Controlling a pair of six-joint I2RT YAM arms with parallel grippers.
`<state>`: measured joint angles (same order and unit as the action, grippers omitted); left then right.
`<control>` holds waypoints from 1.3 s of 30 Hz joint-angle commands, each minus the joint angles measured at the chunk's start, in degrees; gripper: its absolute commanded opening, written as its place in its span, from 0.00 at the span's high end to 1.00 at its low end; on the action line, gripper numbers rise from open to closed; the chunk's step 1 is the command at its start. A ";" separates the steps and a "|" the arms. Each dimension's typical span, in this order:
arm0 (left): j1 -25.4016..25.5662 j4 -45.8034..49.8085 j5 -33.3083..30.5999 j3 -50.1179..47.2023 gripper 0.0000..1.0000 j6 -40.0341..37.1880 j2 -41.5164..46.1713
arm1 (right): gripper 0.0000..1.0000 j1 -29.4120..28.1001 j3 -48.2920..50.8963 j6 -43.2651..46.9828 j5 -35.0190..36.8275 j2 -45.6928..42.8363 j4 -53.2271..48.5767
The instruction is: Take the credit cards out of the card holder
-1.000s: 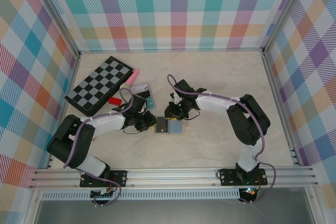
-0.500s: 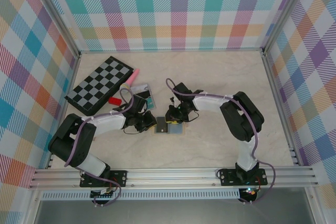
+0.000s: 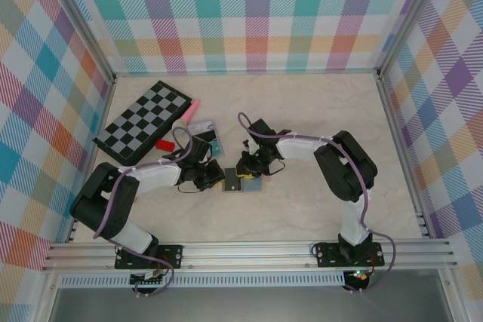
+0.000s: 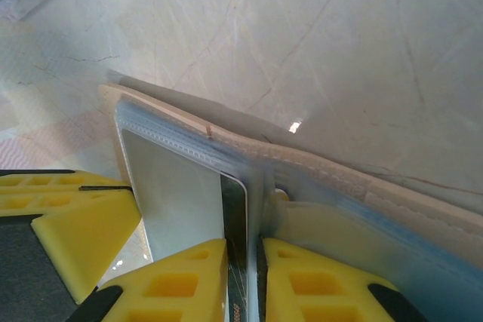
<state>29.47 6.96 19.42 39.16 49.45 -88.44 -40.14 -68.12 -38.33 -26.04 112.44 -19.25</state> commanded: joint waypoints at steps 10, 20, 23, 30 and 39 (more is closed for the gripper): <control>-0.46 2.50 -1.97 -0.23 0.88 -1.39 0.44 | 0.89 -0.30 -0.79 3.46 9.75 -1.65 -7.47; -0.38 1.98 -0.87 0.19 0.88 -1.98 5.18 | 0.89 -0.18 -0.06 4.60 10.63 -3.64 -8.36; -0.31 0.62 0.39 0.31 0.87 -2.30 7.83 | 0.90 -0.22 -0.01 4.58 9.38 -3.47 -7.62; 2.30 -2.28 2.51 2.70 0.87 -2.21 3.61 | 0.91 -0.22 -0.04 4.54 8.64 -2.93 -6.83; 2.87 -2.78 0.93 3.36 0.89 -0.32 -2.90 | 0.92 -0.12 0.61 4.59 8.86 -3.10 -6.68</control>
<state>31.81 4.34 20.91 41.41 48.42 -90.26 -40.34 -68.45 -35.07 -17.37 110.08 -24.97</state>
